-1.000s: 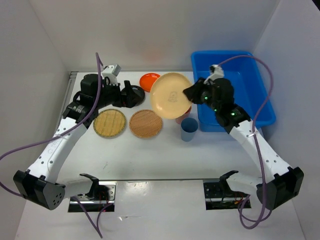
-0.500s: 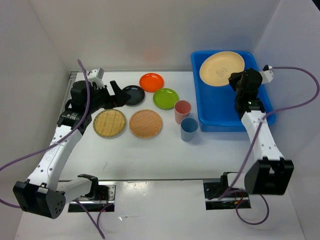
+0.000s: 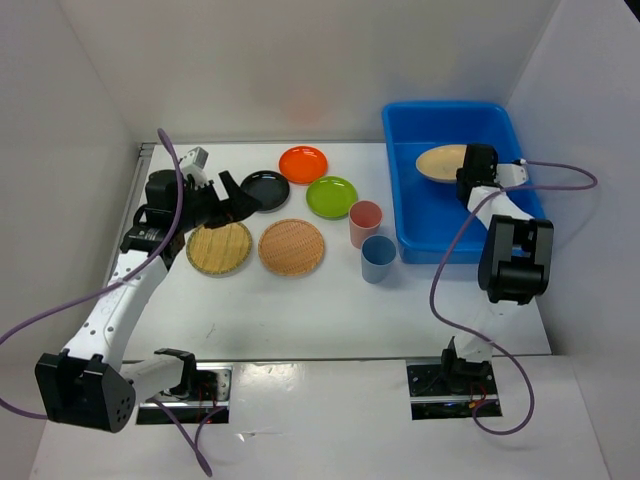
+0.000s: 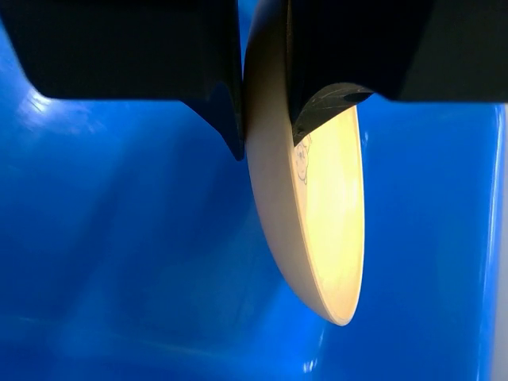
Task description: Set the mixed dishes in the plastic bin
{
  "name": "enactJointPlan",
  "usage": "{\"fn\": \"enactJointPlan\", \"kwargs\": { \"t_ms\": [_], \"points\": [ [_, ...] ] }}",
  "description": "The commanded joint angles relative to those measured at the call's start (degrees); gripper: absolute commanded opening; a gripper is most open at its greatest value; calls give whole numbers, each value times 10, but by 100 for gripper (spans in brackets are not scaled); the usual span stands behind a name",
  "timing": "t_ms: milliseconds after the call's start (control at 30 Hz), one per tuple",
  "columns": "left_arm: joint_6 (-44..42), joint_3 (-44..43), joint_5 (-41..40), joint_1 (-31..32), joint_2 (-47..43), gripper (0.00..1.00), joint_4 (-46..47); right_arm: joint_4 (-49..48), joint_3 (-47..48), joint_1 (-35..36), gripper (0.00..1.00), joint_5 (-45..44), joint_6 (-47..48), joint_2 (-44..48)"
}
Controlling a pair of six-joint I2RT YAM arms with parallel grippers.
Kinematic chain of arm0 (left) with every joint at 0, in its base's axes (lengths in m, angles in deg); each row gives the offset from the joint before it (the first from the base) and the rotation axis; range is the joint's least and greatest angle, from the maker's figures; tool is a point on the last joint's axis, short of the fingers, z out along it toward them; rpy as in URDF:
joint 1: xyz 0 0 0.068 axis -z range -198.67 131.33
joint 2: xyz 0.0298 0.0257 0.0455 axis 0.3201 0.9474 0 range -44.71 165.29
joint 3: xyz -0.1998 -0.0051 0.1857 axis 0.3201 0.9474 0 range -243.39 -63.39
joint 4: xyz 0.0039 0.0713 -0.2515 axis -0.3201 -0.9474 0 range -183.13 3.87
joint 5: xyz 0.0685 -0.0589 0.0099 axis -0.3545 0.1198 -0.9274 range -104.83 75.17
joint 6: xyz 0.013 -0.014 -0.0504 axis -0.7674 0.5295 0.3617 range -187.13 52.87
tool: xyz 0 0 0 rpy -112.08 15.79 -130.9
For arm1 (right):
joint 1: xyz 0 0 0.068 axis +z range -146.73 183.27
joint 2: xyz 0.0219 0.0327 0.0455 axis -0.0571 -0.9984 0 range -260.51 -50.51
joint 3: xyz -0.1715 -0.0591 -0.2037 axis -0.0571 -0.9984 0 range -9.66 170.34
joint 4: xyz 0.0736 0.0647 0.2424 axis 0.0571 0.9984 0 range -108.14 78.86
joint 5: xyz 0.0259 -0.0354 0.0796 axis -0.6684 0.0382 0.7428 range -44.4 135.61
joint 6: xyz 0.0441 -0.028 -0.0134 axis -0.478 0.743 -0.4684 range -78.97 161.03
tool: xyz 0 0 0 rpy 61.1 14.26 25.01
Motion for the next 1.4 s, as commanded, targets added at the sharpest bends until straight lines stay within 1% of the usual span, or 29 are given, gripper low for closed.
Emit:
{"fn": "enactJointPlan", "kwargs": {
  "t_ms": [0,233,333,367,433,467,500,533,567,600,633,667,700,733,767,800,900,933,967,1000,1067,1100,1133,1167,1200,1233,1300,1333,1367],
  "points": [
    [4,2,24,-4,-17,100,26,-72,52,-7,0,-44,-43,-26],
    [4,14,30,-9,-23,100,15,-49,134,-18,0,-20,-70,-110],
    [4,14,30,-9,-16,100,15,-28,145,-18,0,-13,-85,-128],
    [4,14,24,-9,-10,100,10,-28,145,-18,2,-5,-91,-136],
    [-2,14,13,-9,-5,100,5,-28,145,-28,10,14,-91,-143],
    [-7,14,6,-9,2,100,5,-28,145,-28,13,39,-80,-151],
    [-14,14,-1,-14,10,100,-5,-28,145,-34,27,47,-80,-151],
    [-14,14,-1,-19,19,100,-12,-28,151,-34,36,47,-71,-158],
    [-14,14,-1,-20,19,100,-12,-23,159,-34,43,59,-63,-166],
    [-14,14,-1,-25,25,100,-12,-13,172,-34,60,68,-63,-177],
    [-14,14,6,-25,25,100,-17,-8,180,-41,65,81,-54,-184],
    [-14,14,11,-25,25,100,-23,0,194,-41,68,100,-45,-193],
    [-21,14,11,-25,25,100,-28,41,230,-49,70,136,-29,-202],
    [-21,14,11,-30,25,100,-33,65,251,-50,76,146,-21,-221],
    [-29,14,11,-30,25,100,-45,91,267,-55,78,146,-12,-227],
    [-36,9,2,-35,25,100,-52,120,284,-55,83,146,7,-227],
    [-36,-2,-51,-35,20,100,-72,131,276,-55,88,137,51,-202],
    [-30,-3,-75,-35,20,100,-72,145,270,-50,98,127,62,-193],
    [-5,-3,-131,-35,20,100,-72,157,270,-41,98,110,72,-178],
    [8,-3,-158,-35,27,100,-72,166,270,-36,98,84,97,-173],
    [43,3,-203,-48,45,100,-66,202,265,-27,98,68,123,-159],
    [57,3,-211,-48,53,100,-66,203,254,-21,98,68,129,-149],
    [64,-6,-211,-55,61,100,-66,194,236,-14,98,68,129,-118],
    [70,-6,-221,-61,75,100,-66,175,181,-14,98,68,135,-96],
    [78,-6,-237,-61,80,100,-66,123,148,-8,98,81,140,-69],
    [84,-6,-257,-67,87,100,-66,94,88,-3,98,89,146,-16],
    [105,0,-289,-80,97,100,-58,42,38,3,98,119,157,35],
    [114,7,-296,-91,104,100,-58,14,9,16,98,119,167,57],
    [123,17,-310,-92,104,100,-49,3,1,24,98,119,178,95]
  ]
}}
